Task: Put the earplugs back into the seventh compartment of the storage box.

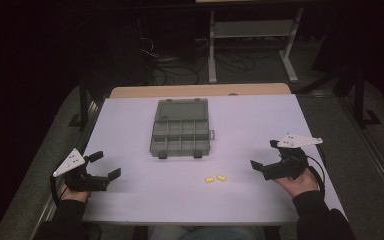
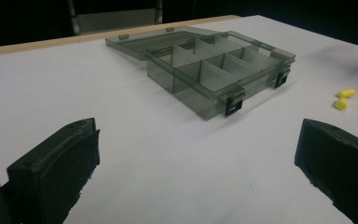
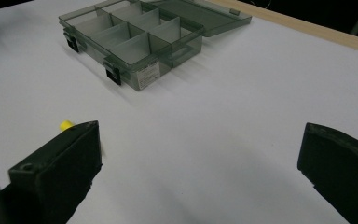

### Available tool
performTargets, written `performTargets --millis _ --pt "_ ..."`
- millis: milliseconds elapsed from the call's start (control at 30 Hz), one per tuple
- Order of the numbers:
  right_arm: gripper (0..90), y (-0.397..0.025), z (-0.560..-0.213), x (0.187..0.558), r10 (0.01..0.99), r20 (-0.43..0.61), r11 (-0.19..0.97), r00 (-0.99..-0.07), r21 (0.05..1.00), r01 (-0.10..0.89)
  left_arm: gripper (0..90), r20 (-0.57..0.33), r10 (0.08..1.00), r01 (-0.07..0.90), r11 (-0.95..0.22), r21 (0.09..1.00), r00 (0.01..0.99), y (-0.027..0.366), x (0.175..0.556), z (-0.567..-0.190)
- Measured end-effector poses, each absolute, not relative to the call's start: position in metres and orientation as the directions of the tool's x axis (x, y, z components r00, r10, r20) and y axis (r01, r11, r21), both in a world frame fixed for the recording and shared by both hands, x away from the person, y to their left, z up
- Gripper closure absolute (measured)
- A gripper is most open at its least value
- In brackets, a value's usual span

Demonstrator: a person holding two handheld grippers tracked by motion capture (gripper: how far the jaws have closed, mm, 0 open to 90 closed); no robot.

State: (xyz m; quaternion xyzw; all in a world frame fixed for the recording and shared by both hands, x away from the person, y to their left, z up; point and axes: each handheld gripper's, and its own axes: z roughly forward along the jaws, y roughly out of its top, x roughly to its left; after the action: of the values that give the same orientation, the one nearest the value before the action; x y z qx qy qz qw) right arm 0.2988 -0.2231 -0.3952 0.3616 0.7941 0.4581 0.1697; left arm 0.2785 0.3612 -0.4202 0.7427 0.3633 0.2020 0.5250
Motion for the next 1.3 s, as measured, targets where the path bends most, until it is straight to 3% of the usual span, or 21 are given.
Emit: performTargets --millis 333,1300 --pt "0.0 -0.213 -0.379 0.298 0.681 0.084 0.348 -0.727 0.837 0.423 0.0 -0.085 0.750 0.330 -0.184 0.926 0.656 0.361 0.278 -0.421" --pt "0.0 -0.156 -0.380 0.313 0.547 0.040 0.557 -0.836 0.728 0.400 0.0 -0.079 0.748 0.330 -0.194 0.924 0.659 0.360 0.279 -0.421"
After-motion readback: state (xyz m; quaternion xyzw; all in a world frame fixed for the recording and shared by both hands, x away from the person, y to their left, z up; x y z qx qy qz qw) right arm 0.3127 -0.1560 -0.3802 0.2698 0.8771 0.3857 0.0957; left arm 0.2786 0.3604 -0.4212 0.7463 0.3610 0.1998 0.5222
